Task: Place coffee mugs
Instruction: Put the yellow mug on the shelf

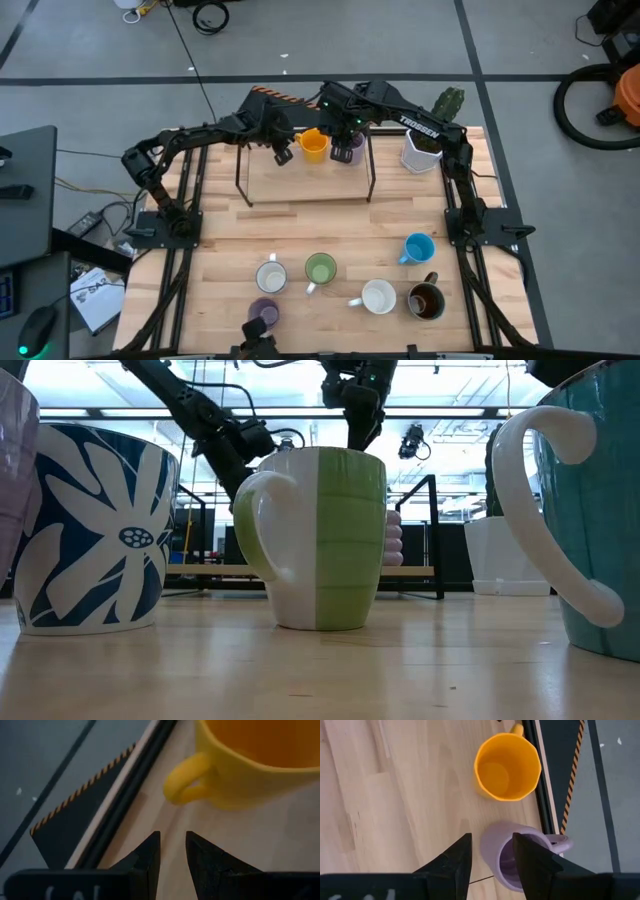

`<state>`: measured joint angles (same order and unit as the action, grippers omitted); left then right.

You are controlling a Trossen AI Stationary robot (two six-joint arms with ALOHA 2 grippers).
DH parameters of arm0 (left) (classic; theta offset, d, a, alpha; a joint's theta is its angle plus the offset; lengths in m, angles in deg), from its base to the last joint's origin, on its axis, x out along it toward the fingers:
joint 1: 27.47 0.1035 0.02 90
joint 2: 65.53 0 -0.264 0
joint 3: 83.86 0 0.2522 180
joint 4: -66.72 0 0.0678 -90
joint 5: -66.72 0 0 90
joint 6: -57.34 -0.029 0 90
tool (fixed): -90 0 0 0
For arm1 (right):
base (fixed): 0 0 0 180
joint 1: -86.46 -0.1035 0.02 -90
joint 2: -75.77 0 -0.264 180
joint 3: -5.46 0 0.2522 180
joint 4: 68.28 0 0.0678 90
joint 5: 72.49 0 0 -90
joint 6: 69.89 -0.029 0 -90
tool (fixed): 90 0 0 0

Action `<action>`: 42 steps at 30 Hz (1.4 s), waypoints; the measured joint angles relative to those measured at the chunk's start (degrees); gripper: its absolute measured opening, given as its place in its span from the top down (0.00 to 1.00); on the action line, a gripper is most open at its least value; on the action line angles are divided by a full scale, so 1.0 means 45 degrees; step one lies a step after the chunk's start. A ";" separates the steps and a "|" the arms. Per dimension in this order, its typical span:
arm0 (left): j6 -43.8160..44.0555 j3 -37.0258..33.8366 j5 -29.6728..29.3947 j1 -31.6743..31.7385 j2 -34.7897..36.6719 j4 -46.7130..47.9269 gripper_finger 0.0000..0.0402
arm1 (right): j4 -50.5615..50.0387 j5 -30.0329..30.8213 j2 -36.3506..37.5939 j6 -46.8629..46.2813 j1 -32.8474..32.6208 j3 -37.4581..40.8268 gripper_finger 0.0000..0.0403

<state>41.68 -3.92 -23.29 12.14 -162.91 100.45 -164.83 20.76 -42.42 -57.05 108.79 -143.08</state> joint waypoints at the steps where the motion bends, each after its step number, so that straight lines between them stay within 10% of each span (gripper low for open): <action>1: 0.0004 0.0146 0.0004 -0.0009 0.0057 0.0318 0.76 | 0.0076 -0.0049 0.0000 0.0057 0.0000 0.0000 0.64; 28: 0.1957 -0.5106 -0.0129 -0.0844 0.9882 -0.1912 0.85 | 0.3210 -0.0914 -0.0184 0.2109 0.0359 0.0740 0.64; 42: 0.2556 -0.5442 -0.0111 -0.3629 1.1727 -0.2414 0.85 | 0.4179 -0.0360 -0.0165 0.2478 -0.0437 0.0850 0.64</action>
<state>53.18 -28.40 -23.79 -4.19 -110.13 89.58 -146.02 19.14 -43.17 -45.90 106.82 -139.26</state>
